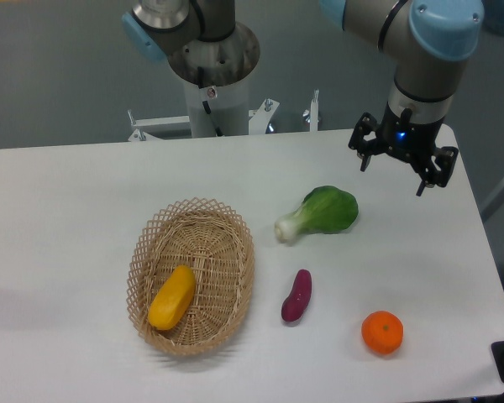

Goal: Pick up the mango from the basket
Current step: 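Move the open gripper over the wicker basket above the yellow mango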

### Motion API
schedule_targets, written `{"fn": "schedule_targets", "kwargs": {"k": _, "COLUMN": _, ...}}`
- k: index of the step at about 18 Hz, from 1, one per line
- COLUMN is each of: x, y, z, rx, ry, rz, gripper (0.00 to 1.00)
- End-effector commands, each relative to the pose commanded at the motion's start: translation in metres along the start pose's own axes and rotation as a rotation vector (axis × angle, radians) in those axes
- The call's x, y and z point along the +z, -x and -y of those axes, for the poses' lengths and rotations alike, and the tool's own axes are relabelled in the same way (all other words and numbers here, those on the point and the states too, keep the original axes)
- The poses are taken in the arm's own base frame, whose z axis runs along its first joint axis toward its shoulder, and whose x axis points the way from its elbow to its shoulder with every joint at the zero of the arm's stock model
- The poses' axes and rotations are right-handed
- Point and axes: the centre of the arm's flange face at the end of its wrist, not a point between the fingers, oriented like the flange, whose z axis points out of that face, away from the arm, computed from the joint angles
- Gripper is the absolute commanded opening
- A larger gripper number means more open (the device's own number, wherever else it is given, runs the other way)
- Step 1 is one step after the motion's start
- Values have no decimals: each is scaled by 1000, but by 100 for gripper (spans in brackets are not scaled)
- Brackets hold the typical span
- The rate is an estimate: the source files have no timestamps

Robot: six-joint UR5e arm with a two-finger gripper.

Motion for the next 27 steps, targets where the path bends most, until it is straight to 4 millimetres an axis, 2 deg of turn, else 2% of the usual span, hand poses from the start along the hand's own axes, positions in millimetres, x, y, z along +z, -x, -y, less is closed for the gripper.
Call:
{"fn": "schedule_targets", "kwargs": {"k": 5, "x": 7, "y": -6, "z": 6, "rx": -5, "ry": -4, "rz": -13, "gripper": 100}}
{"fn": "schedule_targets", "kwargs": {"k": 8, "x": 12, "y": -21, "z": 6, "rx": -44, "ry": -3, "rz": -27, "gripper": 100}}
{"fn": "schedule_targets", "kwargs": {"k": 12, "x": 18, "y": -46, "z": 31, "rx": -70, "ry": -10, "rz": -23, "gripper": 100}}
{"fn": "schedule_targets", "kwargs": {"k": 18, "x": 31, "y": -94, "z": 94, "rx": -166, "ry": -28, "rz": -14, "gripper": 100}}
{"fn": "schedule_targets", "kwargs": {"k": 20, "x": 52, "y": -119, "z": 118, "rx": -201, "ry": -49, "rz": 6, "gripper": 100}}
{"fn": "schedule_targets", "kwargs": {"k": 23, "x": 83, "y": -158, "z": 141, "rx": -226, "ry": -109, "rz": 57, "gripper": 100}}
{"fn": "schedule_targets", "kwargs": {"k": 27, "x": 104, "y": -201, "z": 178, "rx": -247, "ry": -131, "rz": 47, "gripper": 100}}
